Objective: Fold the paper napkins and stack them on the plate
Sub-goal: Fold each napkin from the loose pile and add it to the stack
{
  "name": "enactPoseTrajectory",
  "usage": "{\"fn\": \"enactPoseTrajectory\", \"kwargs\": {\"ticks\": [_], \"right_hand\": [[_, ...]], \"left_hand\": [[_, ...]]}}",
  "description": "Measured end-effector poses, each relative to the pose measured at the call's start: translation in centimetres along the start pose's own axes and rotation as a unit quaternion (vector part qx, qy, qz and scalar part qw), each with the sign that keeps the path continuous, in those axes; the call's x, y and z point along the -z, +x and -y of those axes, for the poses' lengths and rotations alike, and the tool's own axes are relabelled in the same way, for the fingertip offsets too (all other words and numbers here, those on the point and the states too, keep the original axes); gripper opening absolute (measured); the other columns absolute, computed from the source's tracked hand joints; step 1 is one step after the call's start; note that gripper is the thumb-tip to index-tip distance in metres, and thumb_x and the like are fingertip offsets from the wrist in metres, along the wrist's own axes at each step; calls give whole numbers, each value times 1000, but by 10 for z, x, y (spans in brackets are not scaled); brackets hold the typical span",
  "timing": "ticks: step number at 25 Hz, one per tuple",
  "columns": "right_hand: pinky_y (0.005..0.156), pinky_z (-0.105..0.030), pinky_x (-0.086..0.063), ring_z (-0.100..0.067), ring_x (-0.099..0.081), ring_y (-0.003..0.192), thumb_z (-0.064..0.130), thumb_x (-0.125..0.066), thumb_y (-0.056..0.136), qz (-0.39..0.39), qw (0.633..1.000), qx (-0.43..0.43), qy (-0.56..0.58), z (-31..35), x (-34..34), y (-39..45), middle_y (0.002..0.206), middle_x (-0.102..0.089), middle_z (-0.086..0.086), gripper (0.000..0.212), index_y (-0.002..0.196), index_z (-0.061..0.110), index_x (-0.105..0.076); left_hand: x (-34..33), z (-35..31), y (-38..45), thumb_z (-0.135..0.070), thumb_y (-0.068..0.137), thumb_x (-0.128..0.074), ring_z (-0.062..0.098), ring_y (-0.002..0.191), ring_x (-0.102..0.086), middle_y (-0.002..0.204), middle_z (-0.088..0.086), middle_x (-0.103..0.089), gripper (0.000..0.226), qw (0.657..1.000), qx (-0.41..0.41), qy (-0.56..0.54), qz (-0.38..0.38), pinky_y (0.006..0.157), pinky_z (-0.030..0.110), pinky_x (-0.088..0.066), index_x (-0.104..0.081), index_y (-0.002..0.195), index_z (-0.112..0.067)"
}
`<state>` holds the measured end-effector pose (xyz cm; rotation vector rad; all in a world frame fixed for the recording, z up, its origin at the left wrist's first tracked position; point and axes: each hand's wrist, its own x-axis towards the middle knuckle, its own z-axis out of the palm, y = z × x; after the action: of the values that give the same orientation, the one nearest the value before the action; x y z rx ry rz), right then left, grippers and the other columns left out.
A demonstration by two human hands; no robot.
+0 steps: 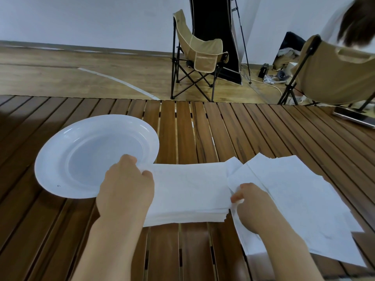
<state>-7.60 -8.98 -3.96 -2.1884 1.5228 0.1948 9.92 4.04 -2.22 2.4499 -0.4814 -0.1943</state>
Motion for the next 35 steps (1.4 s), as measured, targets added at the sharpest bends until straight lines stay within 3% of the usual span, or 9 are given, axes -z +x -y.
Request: {"fn": "enactPoseTrajectory", "kwargs": {"ticks": [6, 10, 13, 16, 19, 23, 29, 32, 35], "right_hand": [[108, -37, -36, -26, -48, 125, 3, -42, 97, -14, 1000, -8, 20, 1, 2, -5, 137, -48, -7, 44, 139, 13, -38], [101, -38, -41, -27, -52, 117, -3, -45, 91, -163, 982, 46, 86, 1, 5, -2, 128, -56, -7, 38, 126, 9, -54], [88, -21, -40, -18, -58, 101, -4, -55, 87, -307, 930, 126, 158, 3, 10, -1, 117, -64, -5, 31, 114, 7, -66], [74, -9, -38, -19, -61, 84, -5, -66, 81, -373, 894, 182, 168, 6, 17, -1, 100, -69, -9, 20, 97, 5, -72], [65, -1, -39, -4, -58, 80, -15, -60, 78, -417, 857, 215, 214, 9, 22, -6, 93, -70, -1, 30, 88, 10, -74], [72, -5, -44, 0, -63, 88, -15, -56, 85, -383, 809, 277, 351, 17, 31, -18, 93, -70, 11, 36, 86, 16, -75], [74, -15, -47, -11, -62, 82, -19, -52, 83, -208, 680, 320, 626, 24, 43, -31, 80, -68, 5, 49, 69, 21, -76], [74, -15, -48, -9, -61, 79, -9, -57, 77, -147, 627, 315, 698, 26, 48, -35, 75, -66, 5, 36, 63, 19, -75], [78, -17, -50, -10, -62, 84, 7, -66, 63, -107, 588, 302, 742, 27, 53, -41, 77, -66, 6, 16, 61, 21, -74]], "left_hand": [[4, -3, -1, -21, 93, -52, 19, 109, -52, 120, -2, -59, 26, 999, -30, -30, -3, 88, 31, -40, -61, 117, -22], [3, -5, -3, -23, 93, -53, 10, 94, -43, 122, 0, -57, 25, 999, -39, -29, -10, 86, 27, -38, -60, 117, -24], [4, -6, -4, -24, 93, -53, 7, 93, -39, 123, 1, -56, 24, 998, -48, -32, -5, 83, 23, -34, -60, 116, -25], [3, -7, -3, -25, 93, -55, 8, 93, -40, 122, 0, -55, 24, 998, -63, -25, 13, 86, 25, -37, -60, 116, -27], [4, -6, -3, -25, 90, -58, 7, 96, -39, 123, -2, -53, 25, 997, -68, -29, 18, 89, 25, -37, -60, 115, -28], [7, -7, -5, -28, 82, -69, 7, 99, -41, 125, -3, -51, 36, 995, -88, -17, 36, 87, 24, -34, -58, 115, -33], [11, -23, -12, -36, 64, -85, 13, 128, -40, 143, -14, -39, 95, 982, -154, -85, 75, 106, 35, -35, -27, 139, -42], [9, -25, -11, -38, 60, -86, 14, 133, -39, 145, -17, -39, 115, 968, -170, -153, 104, 103, 34, -37, -10, 145, -44], [9, -25, -10, -48, 62, -81, 12, 134, -38, 144, -18, -40, 115, 961, -201, -165, 96, 103, 33, -35, -2, 146, -42]]}}
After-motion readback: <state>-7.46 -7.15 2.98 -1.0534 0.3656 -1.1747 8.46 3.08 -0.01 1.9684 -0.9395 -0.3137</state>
